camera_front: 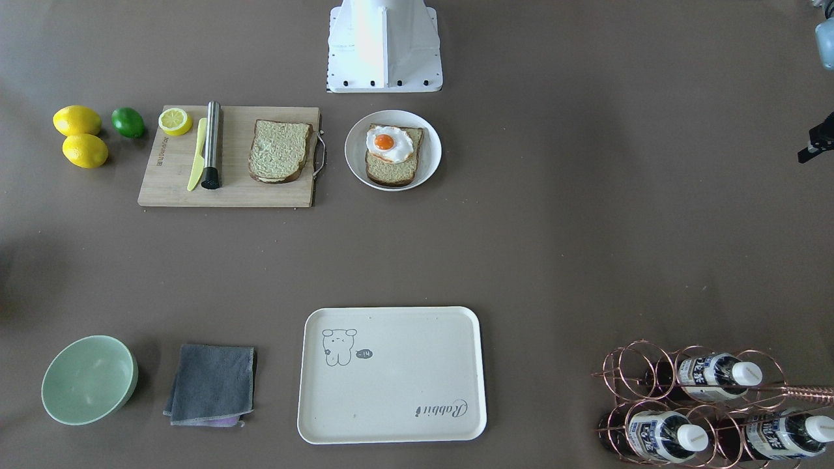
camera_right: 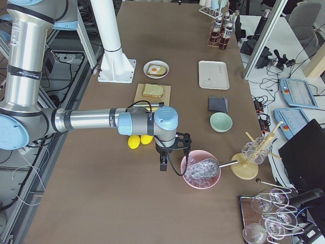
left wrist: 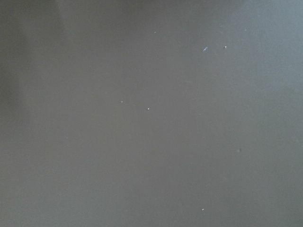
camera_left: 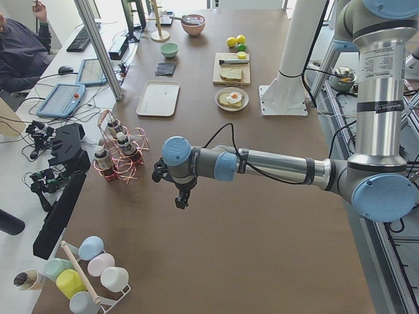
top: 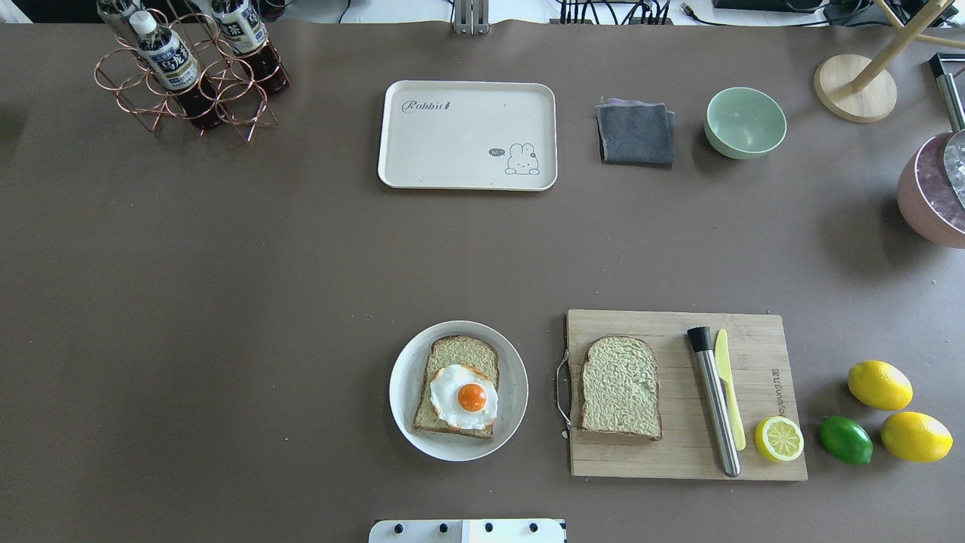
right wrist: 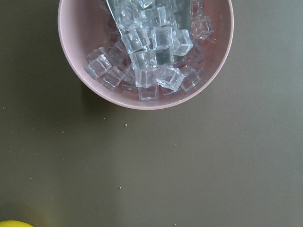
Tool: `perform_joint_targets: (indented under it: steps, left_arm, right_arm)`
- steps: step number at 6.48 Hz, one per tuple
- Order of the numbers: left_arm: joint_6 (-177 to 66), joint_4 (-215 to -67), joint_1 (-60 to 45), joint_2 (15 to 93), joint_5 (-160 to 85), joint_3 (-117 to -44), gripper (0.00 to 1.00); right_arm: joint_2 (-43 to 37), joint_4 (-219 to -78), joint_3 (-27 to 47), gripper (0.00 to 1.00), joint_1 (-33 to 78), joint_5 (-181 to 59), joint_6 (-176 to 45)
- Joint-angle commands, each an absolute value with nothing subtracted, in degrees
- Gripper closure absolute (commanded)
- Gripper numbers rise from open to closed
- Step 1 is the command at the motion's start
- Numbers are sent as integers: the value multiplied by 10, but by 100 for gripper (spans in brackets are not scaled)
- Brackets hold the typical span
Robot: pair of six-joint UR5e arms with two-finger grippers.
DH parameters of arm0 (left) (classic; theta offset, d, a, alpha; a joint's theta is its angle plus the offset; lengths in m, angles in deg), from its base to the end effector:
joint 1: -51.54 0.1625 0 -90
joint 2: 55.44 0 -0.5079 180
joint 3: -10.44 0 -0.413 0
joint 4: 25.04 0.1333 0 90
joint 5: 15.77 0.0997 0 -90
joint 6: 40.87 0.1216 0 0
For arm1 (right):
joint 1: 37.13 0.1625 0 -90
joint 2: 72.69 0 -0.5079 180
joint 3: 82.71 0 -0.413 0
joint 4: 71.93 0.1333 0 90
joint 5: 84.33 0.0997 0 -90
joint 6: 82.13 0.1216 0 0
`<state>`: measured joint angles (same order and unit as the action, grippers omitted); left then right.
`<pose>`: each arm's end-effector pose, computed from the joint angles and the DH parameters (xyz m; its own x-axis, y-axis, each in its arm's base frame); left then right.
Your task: Make sandwich and place on tray
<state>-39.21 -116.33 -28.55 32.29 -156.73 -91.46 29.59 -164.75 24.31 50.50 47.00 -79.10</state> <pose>0.0477 -0.4987 0.6572 0.5900 0.2813 -0.7568 -0.1862 0.9595 0.2115 0.0362 -0.4081 0.7126 0.7505 -0.0003 0.6609 0.0017 1.0000 -0.0014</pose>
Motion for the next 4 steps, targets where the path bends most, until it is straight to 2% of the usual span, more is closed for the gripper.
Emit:
perform_joint_targets:
  steps: [1, 2, 4]
  left_arm:
    - [-475, -1169, -235, 340, -1599, -970, 2]
    - [-479, -1198, -226, 355, -1607, -971, 2]
    - [-535, -1194, -179, 440, -1610, -964, 2]
  right_arm:
    - [296, -1647, 259, 0, 504, 473, -795]
    - [295, -1625, 261, 0, 503, 505, -795]
    - [297, -1547, 249, 0, 492, 556, -788]
